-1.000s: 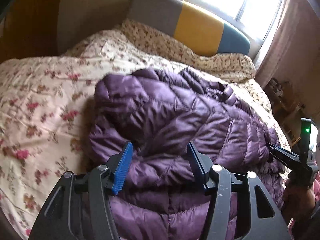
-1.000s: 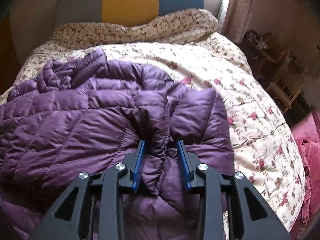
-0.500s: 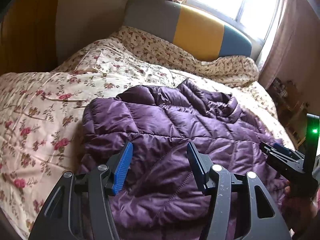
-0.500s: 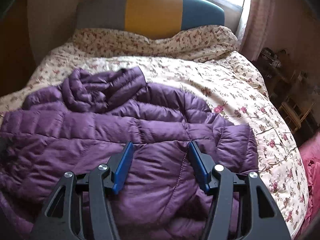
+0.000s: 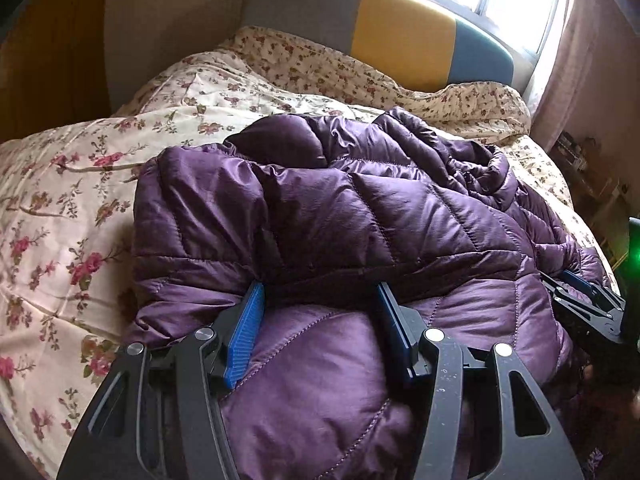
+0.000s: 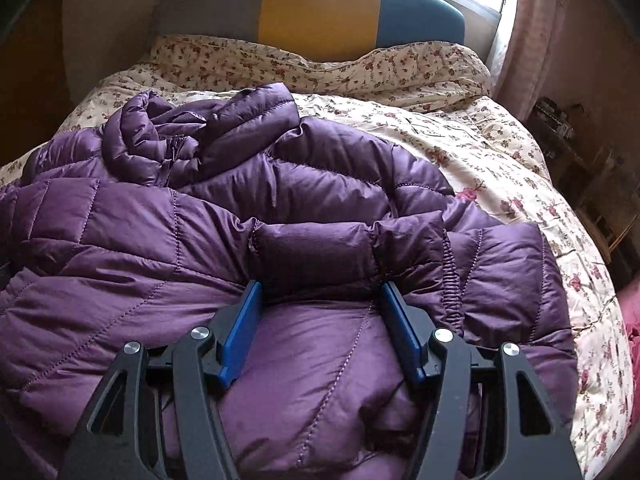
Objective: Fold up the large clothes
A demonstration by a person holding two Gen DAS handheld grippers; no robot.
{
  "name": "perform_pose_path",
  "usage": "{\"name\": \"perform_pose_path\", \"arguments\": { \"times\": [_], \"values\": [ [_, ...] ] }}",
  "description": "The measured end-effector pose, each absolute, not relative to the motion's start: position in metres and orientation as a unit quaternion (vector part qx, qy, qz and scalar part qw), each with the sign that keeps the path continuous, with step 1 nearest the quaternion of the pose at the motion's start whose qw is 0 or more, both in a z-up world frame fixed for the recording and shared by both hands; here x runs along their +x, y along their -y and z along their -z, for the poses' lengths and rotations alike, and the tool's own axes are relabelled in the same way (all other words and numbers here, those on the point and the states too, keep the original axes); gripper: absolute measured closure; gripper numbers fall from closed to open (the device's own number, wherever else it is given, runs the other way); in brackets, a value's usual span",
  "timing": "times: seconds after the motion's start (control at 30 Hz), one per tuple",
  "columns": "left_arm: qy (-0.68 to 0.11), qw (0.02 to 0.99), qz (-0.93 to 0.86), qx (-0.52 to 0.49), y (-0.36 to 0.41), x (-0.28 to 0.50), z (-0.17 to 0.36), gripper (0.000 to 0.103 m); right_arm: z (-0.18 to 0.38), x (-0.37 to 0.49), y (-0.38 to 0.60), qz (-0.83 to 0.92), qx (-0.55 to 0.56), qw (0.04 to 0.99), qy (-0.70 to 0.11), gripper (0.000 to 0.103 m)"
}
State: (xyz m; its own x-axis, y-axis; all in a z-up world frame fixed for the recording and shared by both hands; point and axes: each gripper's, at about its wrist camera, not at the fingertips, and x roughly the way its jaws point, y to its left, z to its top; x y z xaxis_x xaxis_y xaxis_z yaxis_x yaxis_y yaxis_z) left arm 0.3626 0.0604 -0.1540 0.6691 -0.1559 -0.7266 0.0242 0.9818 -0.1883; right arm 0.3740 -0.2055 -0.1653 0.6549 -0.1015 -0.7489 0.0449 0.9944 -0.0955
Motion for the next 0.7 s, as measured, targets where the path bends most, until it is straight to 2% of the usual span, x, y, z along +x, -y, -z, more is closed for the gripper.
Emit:
{"name": "perform_pose_path", "arguments": {
  "times": [0.2,0.37,0.47,0.6,0.7],
  "values": [
    [-0.404,0.911,0.044,-0.074,-0.057,0.362,0.152,0.045,0.166,0.374,0.204,0.043,-0.039,0.909,-0.413,0.042],
    [-0.391,0.918,0.029,-0.064,-0.057,0.348,0.134,0.028,0.163,0.376,0.203,0.047,-0.046,0.907,-0.417,0.040],
    [-0.378,0.923,0.028,-0.061,-0.058,0.332,0.122,0.028,0.156,0.377,0.202,0.053,-0.053,0.905,-0.419,0.035],
    [-0.363,0.930,0.030,-0.055,-0.060,0.309,0.109,0.028,0.143,0.368,0.206,0.050,-0.036,0.906,-0.418,0.021],
    [-0.355,0.933,0.035,-0.052,-0.060,0.293,0.102,0.028,0.134,0.357,0.206,0.046,-0.035,0.909,-0.413,0.017]
  ]
}}
